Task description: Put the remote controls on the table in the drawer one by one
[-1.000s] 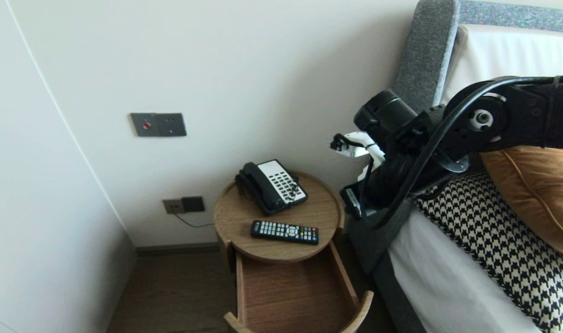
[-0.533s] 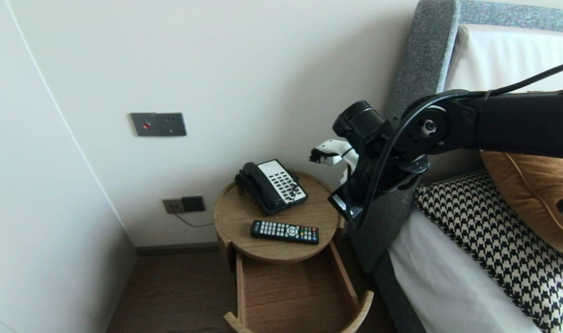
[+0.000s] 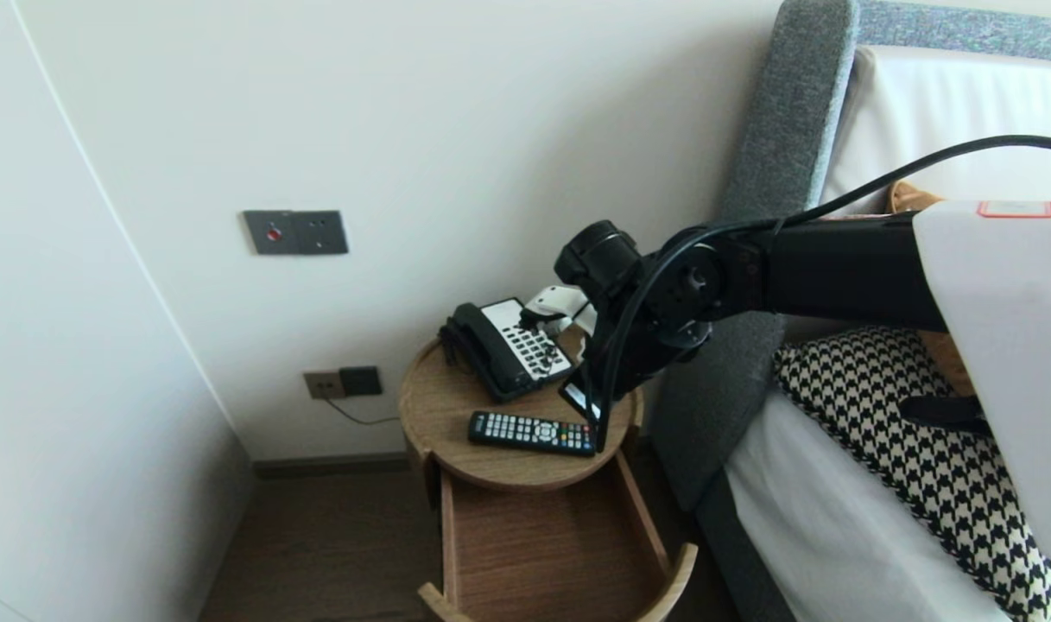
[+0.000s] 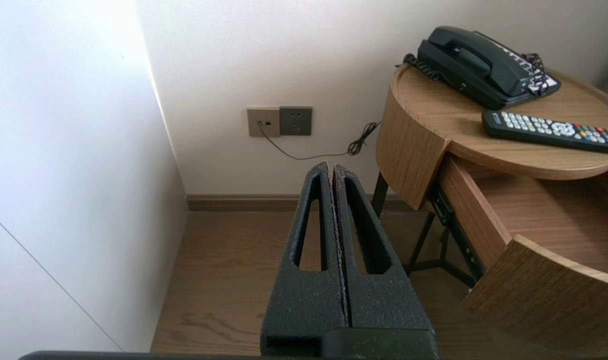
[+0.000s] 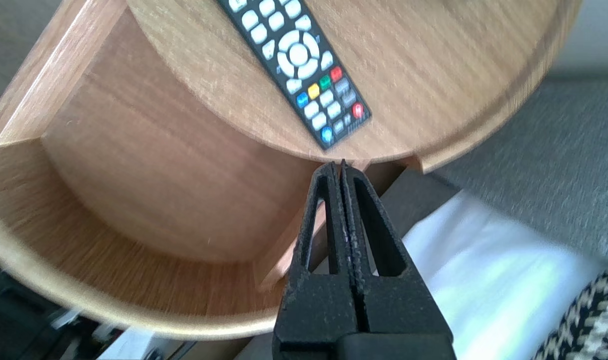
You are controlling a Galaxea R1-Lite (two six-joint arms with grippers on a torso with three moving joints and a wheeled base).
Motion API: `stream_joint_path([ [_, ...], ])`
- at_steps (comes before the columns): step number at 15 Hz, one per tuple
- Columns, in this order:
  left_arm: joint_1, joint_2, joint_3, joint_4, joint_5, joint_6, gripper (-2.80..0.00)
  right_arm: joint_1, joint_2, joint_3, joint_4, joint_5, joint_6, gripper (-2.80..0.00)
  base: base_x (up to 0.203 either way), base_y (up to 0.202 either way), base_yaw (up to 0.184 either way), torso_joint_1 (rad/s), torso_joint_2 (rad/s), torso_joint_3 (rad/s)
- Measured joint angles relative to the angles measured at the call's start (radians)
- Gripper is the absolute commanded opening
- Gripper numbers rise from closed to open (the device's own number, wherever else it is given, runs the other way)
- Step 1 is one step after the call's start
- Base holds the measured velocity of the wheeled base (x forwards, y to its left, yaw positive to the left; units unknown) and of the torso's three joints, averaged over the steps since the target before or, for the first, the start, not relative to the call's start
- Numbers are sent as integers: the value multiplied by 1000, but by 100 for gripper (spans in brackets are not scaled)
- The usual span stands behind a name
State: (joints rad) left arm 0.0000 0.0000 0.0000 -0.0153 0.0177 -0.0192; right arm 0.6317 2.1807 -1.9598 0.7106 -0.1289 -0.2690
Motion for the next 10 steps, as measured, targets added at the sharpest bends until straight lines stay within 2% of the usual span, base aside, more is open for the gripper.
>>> stream_joint_path([
  [1,0,0,0,0,0,-1,-280,1,13,-1,-19,-1,-4,0,0,0,0,0,0,0],
  [7,0,0,0,0,0,-1,-280,14,71,-1,-121,16,-4,0,0,0,0,0,0,0],
  [10,0,0,0,0,0,0,-280,15,107,1,-219,62,-59,0,0,0,0,0,0,0],
])
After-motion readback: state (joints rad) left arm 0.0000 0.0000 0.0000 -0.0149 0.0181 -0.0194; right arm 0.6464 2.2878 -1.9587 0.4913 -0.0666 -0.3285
